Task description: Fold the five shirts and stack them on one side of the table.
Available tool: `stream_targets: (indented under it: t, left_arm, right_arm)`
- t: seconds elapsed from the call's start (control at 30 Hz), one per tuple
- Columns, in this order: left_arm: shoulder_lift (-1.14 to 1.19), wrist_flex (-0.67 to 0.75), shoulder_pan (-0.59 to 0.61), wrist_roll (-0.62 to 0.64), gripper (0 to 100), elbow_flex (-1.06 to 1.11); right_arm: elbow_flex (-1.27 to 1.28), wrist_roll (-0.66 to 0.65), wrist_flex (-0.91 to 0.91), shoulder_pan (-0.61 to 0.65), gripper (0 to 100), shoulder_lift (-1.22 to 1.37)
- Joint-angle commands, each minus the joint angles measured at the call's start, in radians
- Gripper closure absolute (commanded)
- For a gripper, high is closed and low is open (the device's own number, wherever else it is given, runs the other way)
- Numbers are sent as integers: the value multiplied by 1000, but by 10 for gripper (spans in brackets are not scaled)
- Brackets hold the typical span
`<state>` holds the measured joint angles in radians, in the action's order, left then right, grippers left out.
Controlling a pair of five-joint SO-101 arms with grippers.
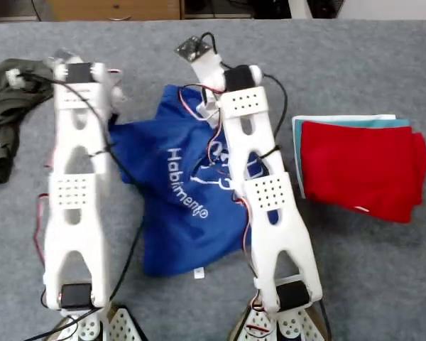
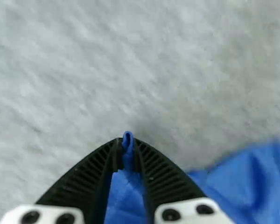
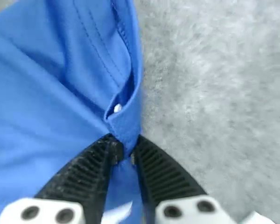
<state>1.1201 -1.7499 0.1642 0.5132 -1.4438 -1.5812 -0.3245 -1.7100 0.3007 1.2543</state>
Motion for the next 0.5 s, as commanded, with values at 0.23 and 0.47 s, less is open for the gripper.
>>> stream_targets:
  t: [0.23,0.47]
  left_arm:
    - [-679,-14,249,-250,981,678]
    - [-1070,-11,341,-356,981,994]
  right_arm:
    - [-84,18,-51,36,800,-229]
    - [68,14,-78,4,864,-369]
